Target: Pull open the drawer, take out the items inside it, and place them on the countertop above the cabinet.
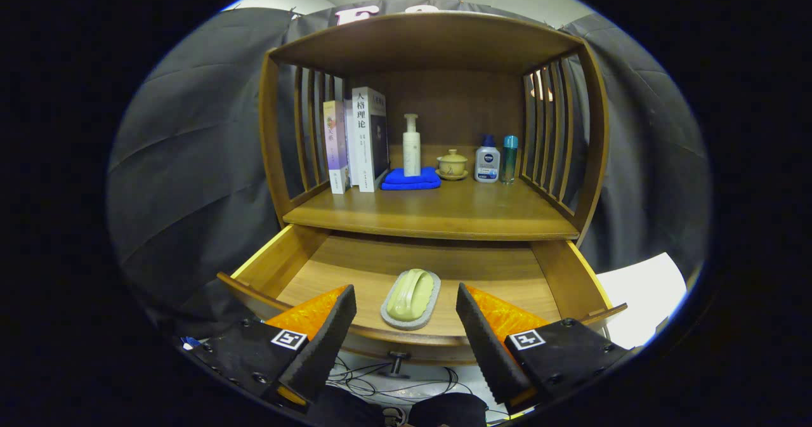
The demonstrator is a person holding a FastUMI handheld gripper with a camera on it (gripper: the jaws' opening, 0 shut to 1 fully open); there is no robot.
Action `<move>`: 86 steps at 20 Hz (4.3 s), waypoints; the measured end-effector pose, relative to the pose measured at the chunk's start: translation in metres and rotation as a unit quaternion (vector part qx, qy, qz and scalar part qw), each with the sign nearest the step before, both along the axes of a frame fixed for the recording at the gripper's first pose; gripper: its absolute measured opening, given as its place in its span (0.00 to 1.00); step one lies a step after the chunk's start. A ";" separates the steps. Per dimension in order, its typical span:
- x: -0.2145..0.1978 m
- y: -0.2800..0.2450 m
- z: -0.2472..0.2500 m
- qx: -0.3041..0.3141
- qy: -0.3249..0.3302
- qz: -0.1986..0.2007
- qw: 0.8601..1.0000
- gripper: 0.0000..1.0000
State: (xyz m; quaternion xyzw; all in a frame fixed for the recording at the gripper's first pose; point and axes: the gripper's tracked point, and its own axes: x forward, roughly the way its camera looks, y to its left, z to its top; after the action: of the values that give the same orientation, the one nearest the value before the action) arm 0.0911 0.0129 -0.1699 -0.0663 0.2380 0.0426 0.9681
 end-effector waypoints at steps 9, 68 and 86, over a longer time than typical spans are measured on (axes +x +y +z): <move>0.050 0.002 -0.045 0.033 0.103 -0.030 0.994 0.98; 0.151 0.010 0.036 0.033 0.096 -0.003 0.995 0.14; 0.250 -0.004 0.016 0.056 0.106 -0.054 0.991 0.20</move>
State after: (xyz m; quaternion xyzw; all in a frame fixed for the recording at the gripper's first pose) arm 0.3412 0.0088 -0.1536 0.0062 0.3396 0.0101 0.9405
